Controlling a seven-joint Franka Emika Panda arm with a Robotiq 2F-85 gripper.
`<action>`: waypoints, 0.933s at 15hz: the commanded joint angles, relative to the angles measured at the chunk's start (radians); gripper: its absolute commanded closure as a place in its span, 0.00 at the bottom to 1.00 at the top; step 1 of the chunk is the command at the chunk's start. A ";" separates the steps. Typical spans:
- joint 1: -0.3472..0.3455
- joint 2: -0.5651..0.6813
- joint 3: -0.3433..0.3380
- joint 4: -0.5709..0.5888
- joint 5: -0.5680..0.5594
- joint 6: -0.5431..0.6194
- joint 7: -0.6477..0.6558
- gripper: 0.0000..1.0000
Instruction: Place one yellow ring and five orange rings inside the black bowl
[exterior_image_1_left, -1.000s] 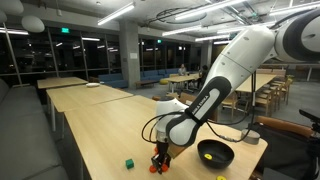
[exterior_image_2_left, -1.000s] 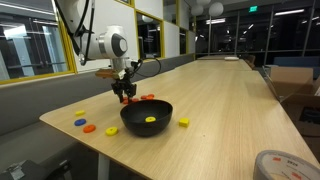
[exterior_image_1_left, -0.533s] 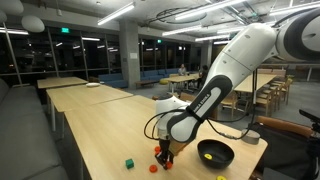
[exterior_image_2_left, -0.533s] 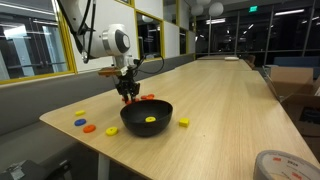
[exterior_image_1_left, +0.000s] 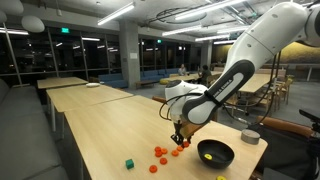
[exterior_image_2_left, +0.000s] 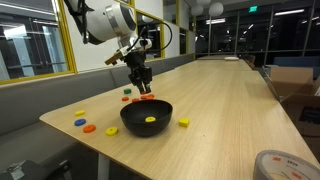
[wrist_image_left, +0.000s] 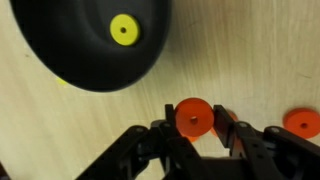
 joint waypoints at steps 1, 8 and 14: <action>-0.046 -0.130 0.024 -0.097 -0.087 -0.111 0.180 0.76; -0.160 -0.192 0.065 -0.191 0.036 -0.099 0.143 0.62; -0.178 -0.186 0.099 -0.214 0.076 0.089 0.090 0.03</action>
